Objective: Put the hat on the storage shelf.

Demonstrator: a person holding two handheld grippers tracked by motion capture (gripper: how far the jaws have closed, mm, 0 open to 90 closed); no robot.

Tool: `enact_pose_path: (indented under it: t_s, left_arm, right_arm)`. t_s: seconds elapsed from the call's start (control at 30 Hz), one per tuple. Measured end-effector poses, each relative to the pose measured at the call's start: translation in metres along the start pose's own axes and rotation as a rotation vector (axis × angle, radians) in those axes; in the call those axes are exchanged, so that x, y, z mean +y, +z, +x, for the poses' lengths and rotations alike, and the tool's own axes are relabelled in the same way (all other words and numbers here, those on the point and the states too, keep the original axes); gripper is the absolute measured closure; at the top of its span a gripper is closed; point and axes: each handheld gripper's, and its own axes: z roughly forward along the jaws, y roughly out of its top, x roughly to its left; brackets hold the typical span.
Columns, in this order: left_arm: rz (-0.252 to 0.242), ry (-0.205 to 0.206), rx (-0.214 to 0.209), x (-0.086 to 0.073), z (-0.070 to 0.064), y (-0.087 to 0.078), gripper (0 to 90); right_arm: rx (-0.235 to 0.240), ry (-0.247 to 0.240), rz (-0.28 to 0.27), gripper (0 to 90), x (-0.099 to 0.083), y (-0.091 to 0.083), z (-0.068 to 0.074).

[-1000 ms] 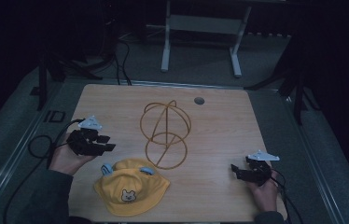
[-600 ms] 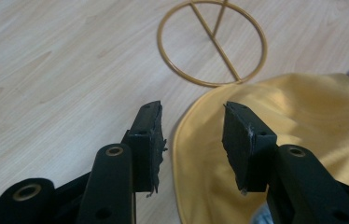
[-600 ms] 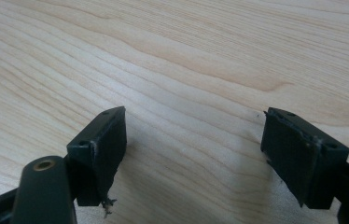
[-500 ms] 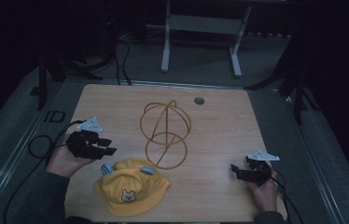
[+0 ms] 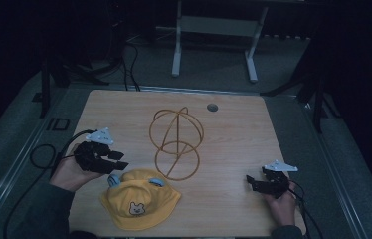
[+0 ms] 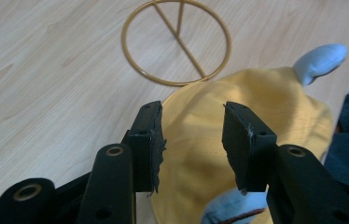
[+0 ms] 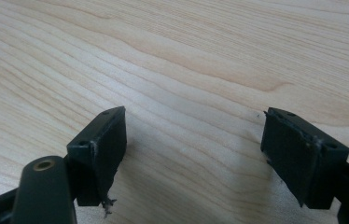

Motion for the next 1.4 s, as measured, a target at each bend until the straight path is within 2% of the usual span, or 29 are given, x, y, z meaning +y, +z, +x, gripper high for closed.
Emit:
enact_pose_path:
  t_s: [0.03, 0.17, 0.33, 0.57, 0.97, 1.03, 1.4]
  left_arm:
    - [-0.007, 0.004, -0.023, 0.001, -0.001, -0.002, 57.7]
    - [-0.01, 0.014, -0.039, 0.002, -0.003, -0.004, 57.6]
    - [0.008, 0.04, -0.037, 0.005, -0.009, -0.006, 55.8]
    - [0.025, 0.053, -0.046, 0.007, -0.012, -0.006, 55.0]
    - [0.084, 0.098, -0.068, 0.015, -0.018, 0.001, 53.4]
    - [0.106, 0.112, -0.073, 0.016, -0.02, 0.003, 53.1]
    - [0.141, 0.136, -0.11, 0.018, -0.024, 0.007, 53.0]
  right_arm:
    - [0.0, -0.001, 0.0, 22.3, 0.0, 0.0, 0.0]
    - [0.0, 0.001, 0.001, 22.3, 0.0, 0.0, 0.0]
    - [0.0, 0.0, 0.0, 22.4, 0.0, 0.0, 0.0]
    - [0.0, 0.0, 0.0, 22.3, 0.0, 0.0, 0.0]
    - [0.0, 0.0, 0.0, 22.3, 0.0, 0.0, 0.0]
    - [0.0, 0.0, 0.0, 22.3, 0.0, 0.0, 0.0]
    - [0.0, 0.0, 0.0, 22.3, 0.0, 0.0, 0.0]
